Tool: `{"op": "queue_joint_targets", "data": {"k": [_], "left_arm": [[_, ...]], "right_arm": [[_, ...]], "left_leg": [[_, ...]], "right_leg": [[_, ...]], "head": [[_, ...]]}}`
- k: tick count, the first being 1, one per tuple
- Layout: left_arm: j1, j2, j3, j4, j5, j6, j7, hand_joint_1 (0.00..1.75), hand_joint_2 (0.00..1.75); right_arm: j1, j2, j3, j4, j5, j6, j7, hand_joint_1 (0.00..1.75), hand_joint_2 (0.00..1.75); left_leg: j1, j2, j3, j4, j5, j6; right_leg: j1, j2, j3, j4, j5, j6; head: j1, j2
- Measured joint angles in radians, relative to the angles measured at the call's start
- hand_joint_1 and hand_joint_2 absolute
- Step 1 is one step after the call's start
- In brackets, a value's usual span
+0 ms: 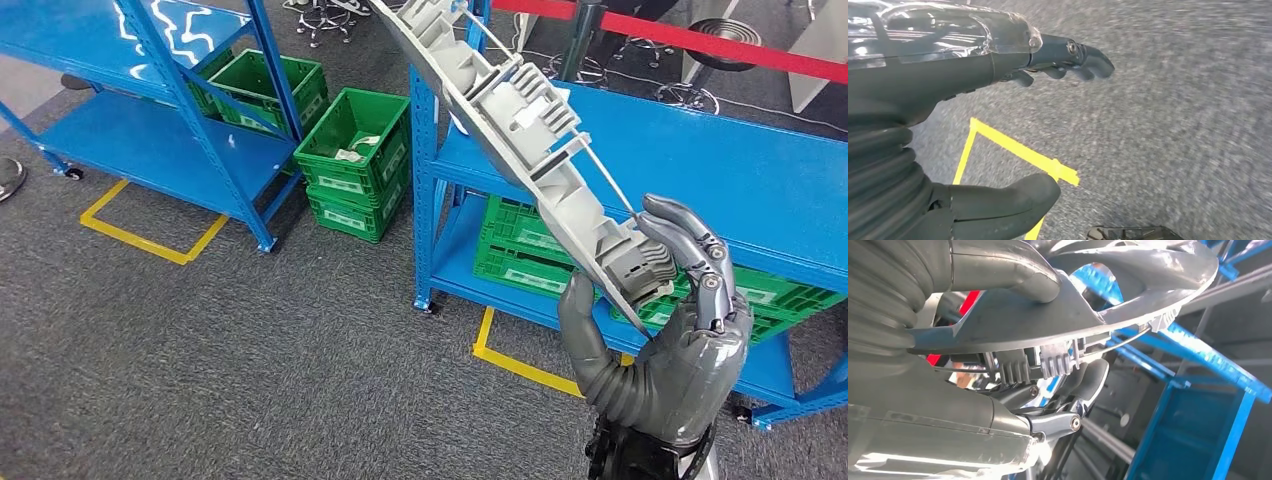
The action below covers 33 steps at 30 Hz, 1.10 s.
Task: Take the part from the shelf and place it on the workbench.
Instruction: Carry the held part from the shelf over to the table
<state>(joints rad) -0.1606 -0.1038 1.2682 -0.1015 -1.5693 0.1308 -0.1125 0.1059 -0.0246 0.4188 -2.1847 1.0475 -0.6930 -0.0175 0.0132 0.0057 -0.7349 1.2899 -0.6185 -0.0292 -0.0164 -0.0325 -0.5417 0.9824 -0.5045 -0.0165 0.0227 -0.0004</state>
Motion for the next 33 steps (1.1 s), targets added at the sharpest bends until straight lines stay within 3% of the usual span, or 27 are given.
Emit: {"op": "queue_joint_targets", "data": {"k": [1,2,4,6,8,10,11,13,14,15,16,17,19,20,22,23,24,26,27,28,30,31,33], "left_arm": [[0.001,0.0,0.0,0.0,0.0,0.0,0.0,0.0,1.75],[0.001,0.001,0.0,0.0,0.0,0.0,0.0,0.0,1.75],[0.0,0.001,0.0,0.0,0.0,0.0,0.002,0.0,1.75],[-0.001,0.0,0.0,0.0,0.0,0.0,0.006,0.0,1.75],[0.0,0.0,0.0,0.0,0.0,0.0,0.009,0.0,1.75],[0.0,-0.001,0.0,0.0,0.0,0.0,0.011,0.0,1.75],[-0.001,-0.001,0.0,0.0,0.0,0.0,0.011,0.0,1.75],[-0.003,-0.002,0.0,-0.001,0.001,0.0,0.01,0.0,1.75],[-0.003,-0.002,0.0,-0.001,0.004,0.0,0.006,0.0,1.75],[-0.002,-0.003,0.0,-0.001,0.011,0.001,0.0,0.0,1.75],[-0.001,-0.005,0.0,-0.001,0.019,0.002,-0.007,0.0,1.75],[0.0,-0.006,0.001,-0.001,0.027,0.003,-0.013,0.0,1.75],[-0.001,-0.011,0.002,-0.001,0.037,0.004,-0.013,0.0,1.75],[-0.002,-0.013,0.003,-0.001,0.039,0.004,-0.01,0.0,1.75],[-0.003,-0.016,0.005,-0.001,0.04,0.004,0.001,0.0,1.75],[-0.002,-0.016,0.005,-0.001,0.04,0.004,0.006,0.0,1.75],[0.0,-0.016,0.006,-0.001,0.039,0.004,0.013,0.0,1.75],[0.0,-0.016,0.006,-0.001,0.034,0.003,0.028,0.0,1.75],[-0.001,-0.016,0.007,-0.001,0.03,0.003,0.037,0.0,1.75],[-0.002,-0.016,0.007,-0.001,0.026,0.003,0.044,0.0,1.75],[-0.002,-0.014,0.008,-0.001,0.019,0.003,0.051,0.0,1.75],[0.0,-0.012,0.009,-0.001,0.017,0.004,0.05,0.0,1.75],[0.001,-0.009,0.013,-0.001,0.014,0.006,0.039,0.0,1.75]], "right_arm": [[0.0,0.0,0.0,0.001,0.0,0.0,0.0,1.75,1.75],[0.0,0.0,0.0,0.001,0.001,0.0,0.0,1.75,1.75],[0.0,0.0,0.0,0.001,0.004,0.0,0.0,1.75,1.75],[0.0,0.0,0.001,0.001,0.008,0.001,0.0,1.75,1.75],[-0.001,-0.001,0.002,0.001,0.009,0.001,0.001,1.75,1.75],[0.0,-0.001,0.002,0.001,0.01,0.001,0.004,1.75,1.75],[0.0,-0.001,0.003,0.001,0.01,0.001,0.006,1.75,1.75],[0.002,-0.001,0.003,0.001,0.009,0.001,0.007,1.75,1.75],[0.001,-0.001,0.004,0.002,0.006,0.001,0.007,1.75,1.75],[-0.001,-0.001,0.007,0.005,0.002,0.001,0.006,1.75,1.75],[-0.007,-0.002,0.012,0.008,-0.004,0.001,0.005,1.75,1.75],[-0.016,-0.002,0.017,0.012,-0.008,0.001,0.005,1.75,1.75],[-0.038,-0.002,0.03,0.021,-0.008,0.002,0.006,1.75,1.75],[-0.048,-0.002,0.037,0.025,-0.005,0.002,0.009,1.75,1.75],[-0.064,-0.004,0.049,0.032,0.002,0.002,0.019,1.75,1.75],[-0.07,-0.005,0.055,0.035,0.006,0.002,0.027,1.75,1.75],[-0.075,-0.006,0.06,0.038,0.009,0.002,0.034,1.75,1.75],[-0.083,-0.008,0.071,0.044,0.016,0.002,0.047,1.75,1.75],[-0.086,-0.009,0.074,0.046,0.018,0.002,0.051,1.75,1.75],[-0.088,-0.01,0.077,0.047,0.022,0.002,0.054,1.75,1.75],[-0.092,-0.012,0.08,0.051,0.029,0.002,0.064,1.75,1.75],[-0.094,-0.014,0.084,0.053,0.032,0.002,0.072,1.75,1.75],[-0.098,-0.02,0.091,0.056,0.039,0.002,0.095,1.75,1.75]], "left_leg": [[0.004,0.003,0.008,-0.019,0.021,-0.003],[0.006,0.012,0.037,-0.074,0.056,-0.006],[0.003,0.063,0.11,-0.211,0.112,-0.003],[-0.004,0.09,0.141,-0.271,0.125,0.009],[-0.007,0.066,0.139,-0.271,0.126,0.023],[-0.004,0.04,0.141,-0.275,0.129,0.035],[-0.003,0.027,0.142,-0.277,0.131,0.041],[-0.006,0.001,0.142,-0.277,0.131,0.049],[-0.009,-0.013,0.142,-0.277,0.131,0.053],[-0.012,-0.029,0.143,-0.277,0.131,0.054],[-0.016,-0.044,0.145,-0.276,0.131,0.055],[-0.019,-0.059,0.147,-0.276,0.131,0.056],[-0.024,-0.084,0.149,-0.276,0.131,0.055],[-0.025,-0.095,0.148,-0.275,0.131,0.054],[-0.022,-0.114,0.139,-0.274,0.135,0.046],[-0.02,-0.124,0.135,-0.275,0.137,0.041],[-0.021,-0.113,0.132,-0.272,0.135,0.037],[-0.024,-0.053,0.109,-0.229,0.106,0.026],[-0.021,-0.017,0.082,-0.178,0.078,0.02],[-0.016,-0.001,0.048,-0.113,0.047,0.013],[-0.002,0.0,-0.011,-0.006,0.015,0.0],[0.004,0.001,-0.016,0.0,0.026,-0.006],[0.012,0.022,0.034,-0.095,0.089,-0.016]], "right_leg": [[-0.001,-0.013,0.002,0.001,-0.003,0.003],[-0.002,-0.025,0.006,0.002,-0.006,0.007],[-0.001,-0.046,0.014,0.006,-0.016,0.02],[0.003,-0.063,0.021,0.008,-0.023,0.033],[0.003,-0.08,0.027,0.005,-0.027,0.044],[-0.001,-0.06,0.023,0.027,-0.052,0.053],[-0.002,-0.035,0.007,0.066,-0.079,0.056],[-0.002,0.013,-0.051,0.197,-0.145,0.055],[-0.001,0.023,-0.082,0.259,-0.166,0.053],[0.001,0.028,-0.102,0.293,-0.168,0.049],[0.002,0.032,-0.106,0.29,-0.15,0.044],[0.004,0.038,-0.093,0.25,-0.114,0.037],[0.007,0.075,-0.045,0.125,-0.036,0.018],[0.008,0.093,-0.024,0.074,-0.016,0.011],[0.009,0.107,-0.007,0.032,-0.013,0.003],[0.009,0.097,-0.003,0.023,-0.013,0.003],[0.008,0.085,0.001,0.015,-0.012,0.002],[0.006,0.059,0.01,0.0,-0.006,-0.002],[0.005,0.044,0.014,-0.005,-0.006,-0.004],[0.006,0.03,0.017,-0.006,-0.007,-0.005],[0.005,0.0,0.02,-0.006,-0.011,-0.003],[0.004,-0.014,0.022,-0.005,-0.013,0.0],[-0.001,-0.04,0.03,-0.002,-0.022,0.01]], "head": [[-0.001,0.0],[-0.003,0.0],[-0.006,0.0],[-0.005,0.0],[-0.002,0.0],[0.002,0.0],[0.006,0.0],[0.017,0.0],[0.024,0.0],[0.029,0.0],[0.032,0.0],[0.036,0.0],[0.039,0.0],[0.038,0.0],[0.037,0.0],[0.037,0.0],[0.038,0.0],[0.028,0.0],[0.023,0.0],[0.018,0.0],[0.014,0.0],[0.012,0.0],[0.009,0.0]]}}
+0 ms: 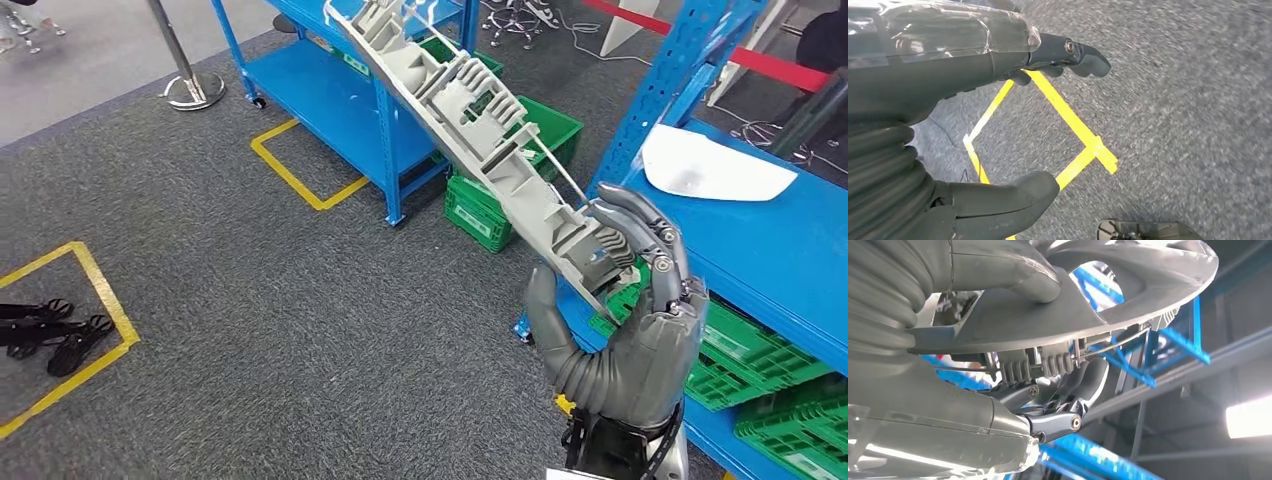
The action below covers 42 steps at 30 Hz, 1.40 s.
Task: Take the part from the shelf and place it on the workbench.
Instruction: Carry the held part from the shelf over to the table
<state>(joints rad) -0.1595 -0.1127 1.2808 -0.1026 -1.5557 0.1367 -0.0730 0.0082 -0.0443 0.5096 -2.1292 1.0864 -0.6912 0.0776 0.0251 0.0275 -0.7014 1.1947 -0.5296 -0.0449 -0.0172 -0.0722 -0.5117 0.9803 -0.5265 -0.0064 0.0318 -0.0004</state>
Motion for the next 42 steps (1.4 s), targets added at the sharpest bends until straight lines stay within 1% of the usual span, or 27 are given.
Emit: {"op": "queue_joint_targets", "data": {"k": [1,2,3,4,6,8,10,12,13,14,15,17,19,21,23,25,27,28,29,30,31,33,34,36,38,40,42], "left_arm": [[-0.001,0.0,0.001,0.0,-0.001,0.001,-0.008,0.0,1.75],[-0.002,-0.001,0.002,0.0,-0.002,0.002,-0.016,0.0,1.75],[-0.002,-0.002,0.002,0.0,-0.003,0.003,-0.024,0.0,1.75],[-0.002,-0.004,0.004,0.0,-0.004,0.004,-0.03,0.0,1.75],[-0.001,-0.008,0.007,0.0,-0.006,0.007,-0.04,0.0,1.75],[-0.002,-0.012,0.01,0.0,-0.006,0.01,-0.045,0.0,1.75],[-0.004,-0.016,0.012,0.0,-0.006,0.01,-0.046,0.0,1.75],[-0.004,-0.022,0.012,0.0,-0.008,0.01,-0.046,0.0,1.75],[-0.003,-0.025,0.012,0.0,-0.009,0.01,-0.044,0.0,1.75],[-0.002,-0.028,0.013,0.0,-0.01,0.011,-0.041,0.0,1.75],[-0.002,-0.031,0.013,0.0,-0.01,0.012,-0.039,0.0,1.75],[-0.002,-0.039,0.013,0.0,-0.01,0.015,-0.037,0.0,1.75],[-0.003,-0.045,0.013,0.0,-0.01,0.014,-0.037,0.0,1.75],[-0.001,-0.048,0.013,0.0,-0.012,0.012,-0.036,0.0,1.75],[0.001,-0.049,0.013,0.0,-0.012,0.011,-0.037,0.0,1.75],[-0.001,-0.049,0.013,0.0,-0.012,0.011,-0.042,0.0,1.75],[-0.003,-0.05,0.013,0.0,-0.012,0.012,-0.048,0.0,1.75],[-0.002,-0.051,0.013,0.0,-0.012,0.013,-0.049,0.0,1.75],[-0.001,-0.051,0.013,0.001,-0.012,0.013,-0.05,0.0,1.75],[0.0,-0.051,0.013,0.001,-0.012,0.013,-0.05,0.0,1.75],[-0.001,-0.051,0.013,0.001,-0.012,0.013,-0.05,0.0,1.75],[-0.002,-0.051,0.013,0.0,-0.012,0.013,-0.05,0.0,1.75],[-0.002,-0.052,0.013,0.0,-0.012,0.013,-0.05,0.0,1.75],[-0.002,-0.053,0.013,0.0,-0.012,0.014,-0.047,0.0,1.75],[-0.002,-0.054,0.013,0.0,-0.012,0.013,-0.042,0.0,1.75],[-0.003,-0.055,0.013,0.0,-0.012,0.013,-0.038,0.0,1.75],[-0.004,-0.056,0.013,0.0,-0.012,0.013,-0.037,0.0,1.75]], "right_arm": [[-0.003,-0.004,0.003,0.0,0.004,0.0,0.011,1.75,1.75],[-0.006,-0.009,0.006,0.0,0.007,0.0,0.021,1.75,1.75],[-0.008,-0.014,0.008,0.0,0.009,0.0,0.026,1.75,1.75],[-0.01,-0.019,0.009,-0.001,0.01,0.0,0.031,1.75,1.75],[-0.012,-0.027,0.011,-0.003,0.01,0.0,0.037,1.75,1.75],[-0.011,-0.034,0.011,-0.005,0.009,0.0,0.043,1.75,1.75],[-0.009,-0.043,0.013,-0.006,0.009,0.0,0.044,1.75,1.75],[-0.008,-0.053,0.015,-0.007,0.009,0.0,0.046,1.75,1.75],[-0.008,-0.058,0.016,-0.007,0.009,0.0,0.049,1.75,1.75],[-0.009,-0.063,0.018,-0.007,0.008,0.0,0.054,1.75,1.75],[-0.011,-0.068,0.019,-0.007,0.007,0.0,0.06,1.75,1.75],[-0.016,-0.078,0.022,-0.009,0.008,0.0,0.072,1.75,1.75],[-0.024,-0.087,0.026,-0.012,0.013,0.0,0.082,1.75,1.75],[-0.031,-0.093,0.029,-0.014,0.021,0.0,0.089,1.75,1.75],[-0.037,-0.095,0.031,-0.016,0.026,0.0,0.095,1.75,1.75],[-0.039,-0.097,0.032,-0.019,0.032,0.0,0.098,1.75,1.75],[-0.038,-0.098,0.032,-0.02,0.036,0.0,0.1,1.75,1.75],[-0.037,-0.098,0.032,-0.021,0.037,0.0,0.1,1.75,1.75],[-0.036,-0.099,0.032,-0.021,0.038,0.0,0.1,1.75,1.75],[-0.035,-0.099,0.032,-0.021,0.038,0.0,0.1,1.75,1.75],[-0.035,-0.099,0.032,-0.021,0.039,0.0,0.1,1.75,1.75],[-0.035,-0.099,0.033,-0.021,0.04,0.0,0.1,1.75,1.75],[-0.034,-0.099,0.033,-0.022,0.041,0.0,0.1,1.75,1.75],[-0.034,-0.1,0.034,-0.023,0.042,0.0,0.1,1.75,1.75],[-0.033,-0.101,0.035,-0.025,0.043,0.0,0.1,1.75,1.75],[-0.029,-0.102,0.035,-0.026,0.043,0.0,0.1,1.75,1.75],[-0.024,-0.103,0.034,-0.028,0.043,0.0,0.1,1.75,1.75]], "left_leg": [[-0.002,0.032,0.037,-0.067,0.026,-0.003],[-0.004,0.055,0.066,-0.12,0.043,0.001],[-0.008,0.074,0.083,-0.152,0.049,0.008],[-0.013,0.078,0.085,-0.161,0.045,0.018],[-0.014,0.051,0.081,-0.161,0.046,0.038],[-0.012,0.022,0.08,-0.163,0.049,0.051],[-0.014,-0.007,0.08,-0.164,0.05,0.062],[-0.02,-0.039,0.081,-0.164,0.05,0.068],[-0.023,-0.056,0.082,-0.163,0.051,0.069],[-0.027,-0.074,0.085,-0.163,0.051,0.07],[-0.029,-0.091,0.088,-0.163,0.051,0.07],[-0.032,-0.12,0.092,-0.163,0.052,0.069],[-0.029,-0.143,0.086,-0.163,0.056,0.062],[-0.026,-0.155,0.078,-0.164,0.061,0.052],[-0.03,-0.096,0.064,-0.142,0.043,0.045],[-0.029,-0.026,0.019,-0.049,-0.014,0.035],[-0.019,-0.021,-0.038,0.071,-0.065,0.023],[-0.013,-0.023,-0.05,0.096,-0.066,0.017],[-0.008,-0.021,-0.042,0.084,-0.05,0.012],[-0.005,-0.013,-0.013,0.032,-0.02,0.008],[-0.003,0.011,0.026,-0.039,0.008,0.005],[-0.007,0.056,0.083,-0.142,0.038,0.011],[-0.011,0.068,0.09,-0.159,0.037,0.019],[-0.017,0.049,0.087,-0.158,0.039,0.036],[-0.016,0.024,0.087,-0.161,0.042,0.049],[-0.015,-0.002,0.087,-0.163,0.046,0.06],[-0.02,-0.03,0.087,-0.163,0.047,0.066]], "right_leg": [[0.0,-0.011,0.004,0.003,-0.006,0.008],[0.001,-0.02,0.007,0.007,-0.013,0.016],[0.003,-0.03,0.01,0.01,-0.019,0.023],[0.005,-0.038,0.013,0.01,-0.023,0.029],[0.003,-0.051,0.021,0.008,-0.029,0.039],[-0.003,-0.014,0.01,0.043,-0.062,0.048],[-0.003,0.046,-0.04,0.16,-0.129,0.048],[0.001,0.067,-0.104,0.285,-0.171,0.041],[0.002,0.07,-0.118,0.304,-0.164,0.036],[0.004,0.074,-0.115,0.283,-0.135,0.028],[0.007,0.083,-0.096,0.228,-0.091,0.02],[0.01,0.125,-0.047,0.102,-0.021,0.002],[0.012,0.15,-0.023,0.042,-0.006,-0.007],[0.014,0.133,-0.017,0.026,-0.005,-0.01],[0.012,0.109,-0.009,0.009,0.006,-0.015],[0.013,0.081,-0.004,-0.003,0.011,-0.018],[0.012,0.051,-0.003,-0.003,0.01,-0.018],[0.012,0.037,-0.003,-0.002,0.009,-0.016],[0.01,0.023,-0.003,-0.001,0.007,-0.013],[0.009,0.011,-0.002,0.001,0.004,-0.009],[0.008,-0.001,0.0,0.005,-0.001,-0.003],[0.01,-0.019,0.002,0.013,-0.011,0.011],[0.011,-0.027,0.004,0.014,-0.014,0.018],[0.009,-0.042,0.009,0.012,-0.017,0.028],[0.003,-0.023,0.006,0.031,-0.039,0.038],[-0.001,0.03,-0.031,0.125,-0.099,0.041],[0.001,0.061,-0.095,0.262,-0.158,0.038]], "head": [[-0.003,0.0],[-0.006,0.0],[-0.007,0.0],[-0.007,0.0],[-0.001,0.0],[0.006,0.0],[0.02,0.0],[0.031,0.0],[0.035,0.0],[0.038,0.0],[0.04,0.0],[0.041,0.0],[0.042,0.0],[0.042,0.0],[0.035,0.0],[0.022,0.0],[0.011,0.0],[0.009,0.0],[0.007,0.0],[0.006,0.0],[0.004,0.0],[0.002,0.0],[0.004,0.0],[0.007,0.0],[0.013,0.0],[0.026,0.0],[0.038,0.0]]}}
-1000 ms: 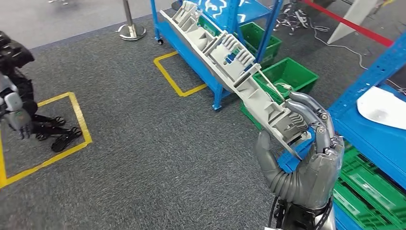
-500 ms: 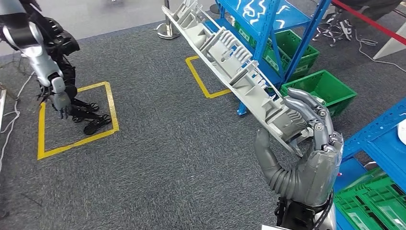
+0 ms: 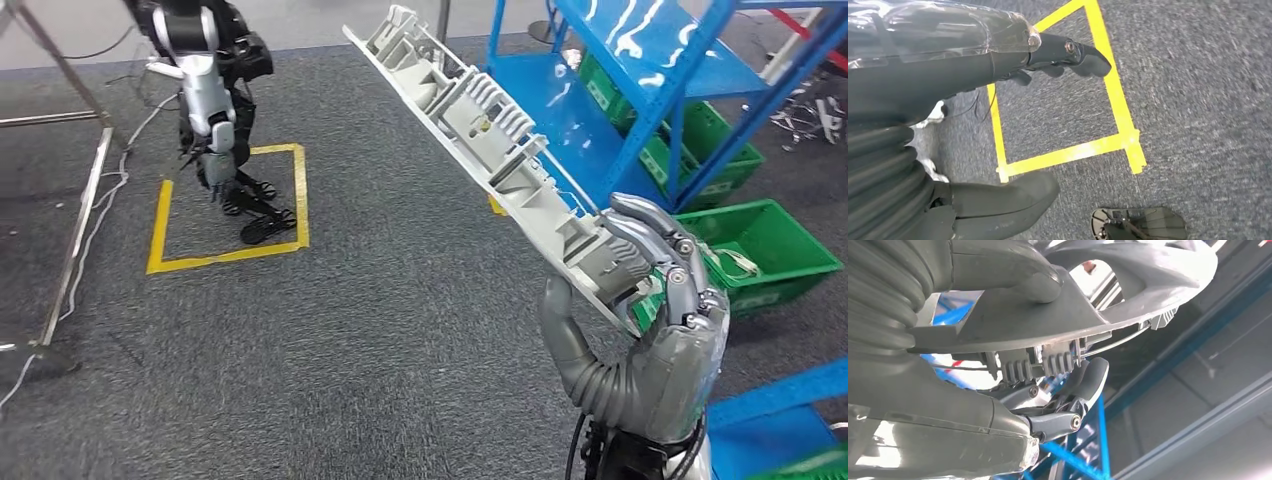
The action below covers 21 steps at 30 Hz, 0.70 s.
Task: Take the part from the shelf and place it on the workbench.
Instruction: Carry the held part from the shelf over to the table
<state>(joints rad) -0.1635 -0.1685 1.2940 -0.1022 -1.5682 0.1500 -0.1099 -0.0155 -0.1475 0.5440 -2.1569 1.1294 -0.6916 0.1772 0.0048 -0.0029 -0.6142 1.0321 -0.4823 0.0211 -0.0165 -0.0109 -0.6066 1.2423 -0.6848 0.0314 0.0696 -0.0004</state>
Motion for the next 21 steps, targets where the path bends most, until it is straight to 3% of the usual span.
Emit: {"op": "queue_joint_targets", "data": {"k": [1,2,4,6,7,9,10,11,13,14,16,17,19,21], "left_arm": [[0.0,0.0,0.0,0.0,0.0,0.0,0.0,0.0,1.75],[0.001,0.0,0.0,0.0,0.0,0.0,0.001,0.0,1.75],[0.001,-0.001,0.0,0.0,0.0,0.0,0.001,0.0,1.75],[0.0,-0.005,0.0,0.0,0.0,0.0,0.001,0.0,1.75],[0.0,-0.006,0.0,0.0,0.0,0.0,0.001,0.0,1.75],[0.001,-0.009,0.0,0.0,0.0,0.0,0.001,0.0,1.75],[0.003,-0.009,0.0,0.0,0.0,0.0,0.001,0.0,1.75],[0.005,-0.009,0.0,0.0,0.0,0.0,0.001,0.0,1.75],[0.004,-0.008,0.0,0.0,0.0,0.0,0.003,0.0,1.75],[0.002,-0.008,0.0,0.0,0.0,0.0,0.005,0.0,1.75],[0.002,-0.007,0.0,0.0,0.0,0.0,0.01,0.0,1.75],[0.003,-0.005,0.0,0.0,0.0,0.0,0.011,0.0,1.75],[0.005,-0.002,0.0,0.0,0.0,0.001,0.008,0.0,1.75],[0.003,0.0,0.0,0.0,0.0,0.001,0.002,0.0,1.75]], "right_arm": [[0.001,-0.001,0.0,0.0,0.0,0.0,0.0,1.75,1.75],[0.002,-0.001,0.0,0.0,0.0,0.0,0.0,1.75,1.75],[0.002,-0.002,0.0,-0.001,0.0,0.0,0.0,1.75,1.75],[0.002,-0.002,0.0,-0.002,0.0,0.0,0.0,1.75,1.75],[0.002,-0.003,0.0,-0.003,0.0,0.0,0.0,1.75,1.75],[0.0,-0.003,0.0,-0.004,0.0,0.0,0.0,1.75,1.75],[-0.001,-0.004,0.0,-0.005,0.0,0.0,0.0,1.75,1.75],[-0.001,-0.003,0.001,-0.005,0.0,0.0,0.0,1.75,1.75],[0.0,-0.004,0.001,-0.006,0.0,0.0,0.0,1.75,1.75],[0.001,-0.004,0.001,-0.006,0.0,0.0,0.0,1.75,1.75],[0.003,-0.004,0.001,-0.006,-0.004,0.0,0.0,1.75,1.75],[0.003,-0.004,0.001,-0.004,-0.007,0.0,0.0,1.75,1.75],[0.004,-0.004,0.001,-0.001,-0.013,0.0,0.0,1.75,1.75],[0.004,-0.004,0.001,0.0,-0.017,0.0,-0.002,1.75,1.75]], "left_leg": [[-0.004,-0.016,0.0,0.0,0.001,0.002],[-0.008,-0.032,0.001,0.0,0.002,0.003],[-0.012,-0.065,0.004,0.0,0.003,0.005],[-0.013,-0.093,0.004,0.001,0.006,0.003],[-0.011,-0.105,0.0,0.001,0.009,-0.001],[-0.007,-0.129,-0.008,-0.002,0.017,-0.013],[-0.007,-0.121,-0.011,-0.001,0.017,-0.017],[-0.009,-0.091,-0.018,0.008,0.009,-0.02],[-0.01,-0.013,-0.053,0.08,-0.041,-0.027],[-0.006,0.009,-0.081,0.138,-0.073,-0.034],[0.006,0.01,-0.126,0.236,-0.112,-0.049],[0.012,0.009,-0.126,0.243,-0.106,-0.057],[0.022,0.025,-0.072,0.153,-0.052,-0.07],[0.021,0.076,-0.007,0.04,-0.014,-0.071]], "right_leg": [[0.002,0.006,-0.022,0.041,-0.007,-0.004],[0.004,0.01,-0.028,0.044,0.008,-0.011],[0.012,0.032,0.011,-0.06,0.086,-0.029],[0.019,0.076,0.061,-0.184,0.143,-0.046],[0.02,0.091,0.075,-0.218,0.152,-0.051],[0.023,0.084,0.082,-0.237,0.153,-0.055],[0.022,0.071,0.086,-0.245,0.159,-0.056],[0.021,0.059,0.091,-0.257,0.166,-0.058],[0.019,0.029,0.098,-0.277,0.177,-0.062],[0.019,0.014,0.099,-0.279,0.178,-0.063],[0.017,-0.018,0.099,-0.279,0.177,-0.062],[0.015,-0.033,0.099,-0.278,0.175,-0.059],[0.01,-0.059,0.1,-0.271,0.168,-0.049],[0.009,-0.078,0.099,-0.258,0.156,-0.032]], "head": [[0.004,0.0],[0.007,0.0],[0.01,0.0],[0.009,0.0],[0.008,0.0],[0.009,0.0],[0.01,0.0],[0.008,0.0],[-0.005,0.0],[-0.013,0.0],[-0.024,0.0],[-0.027,0.0],[-0.031,0.0],[-0.034,0.0]]}}
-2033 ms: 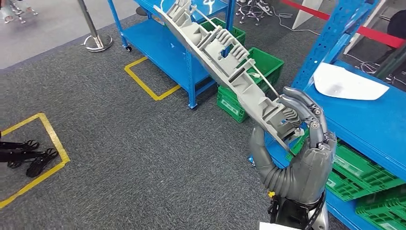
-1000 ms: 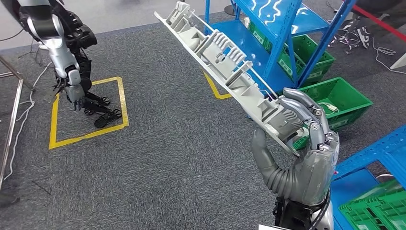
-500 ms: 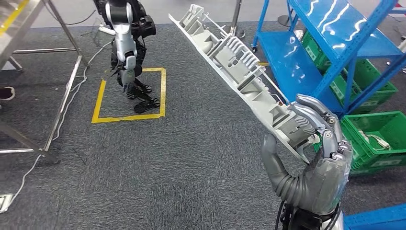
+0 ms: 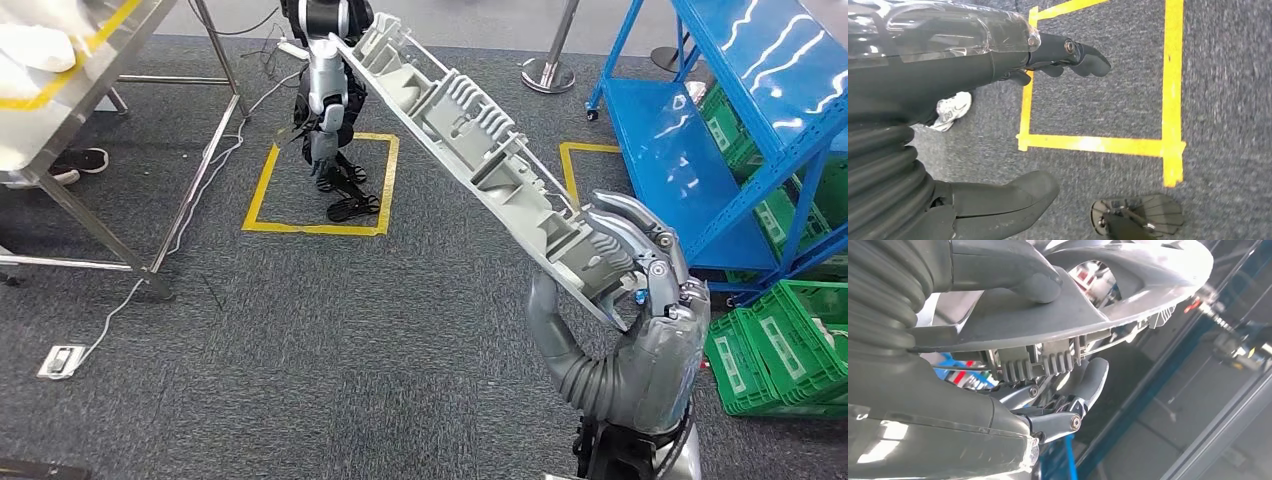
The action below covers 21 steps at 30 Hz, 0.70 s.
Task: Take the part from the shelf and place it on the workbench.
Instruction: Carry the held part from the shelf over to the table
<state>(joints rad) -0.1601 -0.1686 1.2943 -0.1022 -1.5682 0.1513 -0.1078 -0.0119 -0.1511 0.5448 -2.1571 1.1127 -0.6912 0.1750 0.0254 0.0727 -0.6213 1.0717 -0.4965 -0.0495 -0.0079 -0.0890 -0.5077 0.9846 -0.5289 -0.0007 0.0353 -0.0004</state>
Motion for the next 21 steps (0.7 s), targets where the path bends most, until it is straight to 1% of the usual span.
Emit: {"op": "queue_joint_targets", "data": {"k": [1,2,3,4,5,6,7,8,9,10,11,12,13,14,15,16,17,18,19,20,21], "left_arm": [[0.0,0.0,0.0,0.0,0.0,0.0,-0.003,0.0,1.75],[-0.001,0.0,0.0,0.0,0.0,0.001,-0.006,0.0,1.75],[-0.001,0.001,0.0,0.0,0.0,0.001,-0.007,0.0,1.75],[-0.001,0.001,0.0,0.0,0.0,0.002,-0.008,0.0,1.75],[-0.001,0.002,0.0,0.0,0.0,0.002,-0.009,0.0,1.75],[-0.002,0.003,0.0,0.0,0.0,0.002,-0.009,0.0,1.75],[-0.003,0.004,0.0,0.0,0.0,0.002,-0.009,0.0,1.75],[-0.004,0.006,0.0,0.0,0.0,0.002,-0.009,0.0,1.75],[-0.005,0.008,0.0,0.0,0.0,0.001,-0.008,0.0,1.75],[-0.005,0.01,0.0,0.0,0.0,0.001,-0.008,0.0,1.75],[-0.005,0.013,0.0,0.0,0.0,0.002,-0.006,0.0,1.75],[-0.005,0.015,0.0,0.0,0.0,0.003,-0.005,0.0,1.75],[-0.005,0.018,0.0,0.0,0.001,0.006,-0.003,0.0,1.75],[-0.005,0.02,0.0,0.0,0.003,0.008,-0.003,0.0,1.75],[-0.006,0.022,0.001,0.0,0.006,0.009,-0.006,0.0,1.75],[-0.006,0.024,0.002,-0.001,0.008,0.007,-0.009,0.0,1.75],[-0.007,0.027,0.003,-0.001,0.009,0.001,-0.011,0.0,1.75],[-0.007,0.03,0.004,-0.001,0.009,-0.006,-0.01,0.0,1.75],[-0.006,0.034,0.004,-0.001,0.008,-0.014,-0.002,0.0,1.75],[-0.005,0.039,0.005,-0.001,0.007,-0.02,0.011,0.0,1.75],[-0.005,0.044,0.005,-0.001,0.005,-0.024,0.025,0.0,1.75]], "right_arm": [[0.0,0.0,0.0,0.0,-0.001,0.0,-0.002,1.75,1.75],[-0.001,0.0,0.0,0.0,-0.002,0.0,-0.004,1.75,1.75],[-0.002,0.0,0.0,0.001,-0.003,0.0,-0.006,1.75,1.75],[-0.003,0.0,0.0,0.002,-0.006,0.0,-0.008,1.75,1.75],[-0.003,0.0,0.0,0.002,-0.012,0.0,-0.013,1.75,1.75],[-0.004,0.0,0.0,0.003,-0.02,0.0,-0.02,1.75,1.75],[-0.005,0.0,0.0,0.005,-0.031,0.0,-0.029,1.75,1.75],[-0.006,0.0,0.001,0.008,-0.043,0.0,-0.04,1.75,1.75],[-0.008,0.0,0.002,0.012,-0.052,0.0,-0.048,1.75,1.75],[-0.011,0.0,0.004,0.017,-0.06,0.0,-0.054,1.75,1.75],[-0.015,0.0,0.007,0.024,-0.065,0.0,-0.057,1.75,1.75],[-0.021,0.0,0.012,0.031,-0.067,0.0,-0.058,1.75,1.75],[-0.028,0.0,0.017,0.037,-0.068,0.001,-0.058,1.75,1.75],[-0.037,0.001,0.021,0.043,-0.068,0.001,-0.059,1.75,1.75],[-0.045,0.002,0.024,0.048,-0.07,0.001,-0.063,1.75,1.75],[-0.051,0.004,0.026,0.052,-0.073,0.001,-0.072,1.75,1.75],[-0.054,0.008,0.026,0.056,-0.079,0.001,-0.09,1.75,1.75],[-0.055,0.014,0.026,0.06,-0.088,0.001,-0.114,1.75,1.75],[-0.055,0.023,0.025,0.063,-0.1,0.0,-0.142,1.75,1.75],[-0.055,0.033,0.024,0.067,-0.113,0.0,-0.168,1.75,1.75],[-0.052,0.044,0.023,0.071,-0.127,0.0,-0.19,1.75,1.75]], "left_leg": [[-0.003,0.018,0.015,-0.028,0.005,0.007],[-0.007,0.025,0.018,-0.036,0.002,0.017],[-0.009,0.015,0.016,-0.036,0.003,0.028],[-0.01,0.004,0.015,-0.036,0.004,0.036],[-0.011,-0.008,0.014,-0.037,0.006,0.043],[-0.01,-0.021,0.014,-0.038,0.007,0.049],[-0.01,-0.034,0.014,-0.038,0.009,0.054],[-0.011,-0.046,0.014,-0.038,0.009,0.058],[-0.014,-0.059,0.014,-0.038,0.01,0.061],[-0.017,-0.073,0.014,-0.038,0.011,0.064],[-0.02,-0.089,0.014,-0.038,0.011,0.066],[-0.023,-0.105,0.015,-0.038,0.012,0.067],[-0.025,-0.12,0.016,-0.038,0.013,0.067],[-0.025,-0.134,0.016,-0.038,0.014,0.068],[-0.025,-0.148,0.014,-0.038,0.016,0.066],[-0.022,-0.161,0.01,-0.038,0.02,0.062],[-0.018,-0.174,0.005,-0.038,0.024,0.057],[-0.016,-0.187,0.0,-0.039,0.028,0.05],[-0.014,-0.199,-0.004,-0.041,0.032,0.043],[-0.017,-0.189,-0.007,-0.039,0.031,0.039],[-0.02,-0.159,-0.015,-0.027,0.021,0.034]], "right_leg": [[0.001,-0.007,0.001,0.006,-0.005,0.007],[0.001,-0.013,0.001,0.009,-0.009,0.013],[-0.001,-0.02,0.003,0.01,-0.011,0.018],[-0.004,-0.025,0.005,0.009,-0.013,0.023],[-0.007,-0.017,0.004,0.016,-0.023,0.028],[-0.01,0.002,-0.004,0.039,-0.043,0.031],[-0.012,0.028,-0.022,0.083,-0.072,0.033],[-0.012,0.056,-0.049,0.148,-0.107,0.033],[-0.011,0.072,-0.082,0.218,-0.136,0.031],[-0.009,0.08,-0.11,0.274,-0.152,0.027],[-0.008,0.084,-0.126,0.299,-0.148,0.021],[-0.005,0.088,-0.125,0.285,-0.124,0.013],[-0.001,0.098,-0.108,0.236,-0.085,0.004],[0.004,0.123,-0.084,0.168,-0.044,-0.008],[0.006,0.153,-0.061,0.107,-0.014,-0.017],[0.01,0.177,-0.044,0.063,0.004,-0.025],[0.012,0.191,-0.036,0.04,0.008,-0.03],[0.014,0.185,-0.033,0.033,0.008,-0.032],[0.014,0.169,-0.03,0.024,0.01,-0.034],[0.013,0.154,-0.025,0.012,0.014,-0.033],[0.011,0.139,-0.019,-0.002,0.021,-0.034]], "head": [[0.001,0.0],[0.003,0.0],[0.006,0.0],[0.009,0.0],[0.012,0.0],[0.014,0.0],[0.02,0.0],[0.026,0.0],[0.033,0.0],[0.038,0.0],[0.042,0.0],[0.045,0.0],[0.047,0.0],[0.048,0.0],[0.046,0.0],[0.045,0.0],[0.047,0.0],[0.048,0.0],[0.052,0.0],[0.053,0.0],[0.047,0.0]]}}
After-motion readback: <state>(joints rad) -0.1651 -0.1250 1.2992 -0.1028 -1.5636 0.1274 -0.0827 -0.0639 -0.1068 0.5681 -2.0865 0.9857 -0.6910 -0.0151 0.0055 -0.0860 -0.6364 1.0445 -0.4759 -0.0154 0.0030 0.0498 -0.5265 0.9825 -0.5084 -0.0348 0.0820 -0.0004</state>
